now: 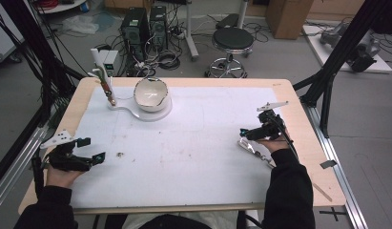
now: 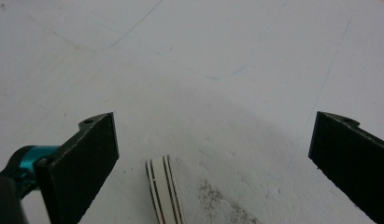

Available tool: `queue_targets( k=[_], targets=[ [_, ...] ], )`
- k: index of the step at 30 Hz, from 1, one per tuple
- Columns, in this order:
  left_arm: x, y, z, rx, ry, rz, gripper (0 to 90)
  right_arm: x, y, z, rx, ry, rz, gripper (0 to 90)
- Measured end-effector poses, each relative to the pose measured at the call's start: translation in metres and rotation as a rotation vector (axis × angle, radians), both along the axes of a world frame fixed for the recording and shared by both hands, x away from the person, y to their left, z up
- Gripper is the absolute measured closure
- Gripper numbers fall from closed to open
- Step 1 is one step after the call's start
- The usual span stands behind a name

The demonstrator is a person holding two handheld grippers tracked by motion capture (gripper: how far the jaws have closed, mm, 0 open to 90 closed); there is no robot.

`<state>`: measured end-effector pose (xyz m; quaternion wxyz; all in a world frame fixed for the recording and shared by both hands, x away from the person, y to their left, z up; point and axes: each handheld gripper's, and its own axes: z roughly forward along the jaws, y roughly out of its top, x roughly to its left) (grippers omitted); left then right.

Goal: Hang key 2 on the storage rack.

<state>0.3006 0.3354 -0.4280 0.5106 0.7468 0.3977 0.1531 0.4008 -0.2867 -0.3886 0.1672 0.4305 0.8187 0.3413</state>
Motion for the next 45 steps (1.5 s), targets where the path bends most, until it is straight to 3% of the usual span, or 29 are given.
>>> queue_targets(
  k=[13,22,23,26,30,40,45],
  targets=[
    [0.0,0.0,0.0,0.001,-0.001,0.002,2.2,-0.014,-0.013,-0.021,-0.038,0.067,0.004,1.1],
    [0.0,0.0,0.0,0.0,-0.002,0.002,2.3,-0.023,-0.016,-0.032,-0.073,0.123,0.05,6.9],
    [0.0,0.0,0.0,0.0,-0.005,0.002,2.2,-0.023,-0.016,-0.032,-0.07,0.123,0.066,15.8],
    [0.0,0.001,0.001,0.0,-0.004,0.004,2.2,-0.024,-0.015,-0.032,-0.066,0.123,0.082,19.4],
    [0.0,0.001,0.001,0.0,-0.005,0.004,2.2,-0.025,-0.013,-0.032,-0.078,0.144,0.133,38.0],
    [0.0,0.0,0.001,0.002,-0.005,0.0,2.2,-0.023,-0.011,-0.035,-0.092,0.176,0.158,51.9],
    [0.0,0.0,0.001,0.003,-0.005,0.001,2.3,-0.022,-0.008,-0.038,-0.105,0.188,0.15,69.7]
  ],
)
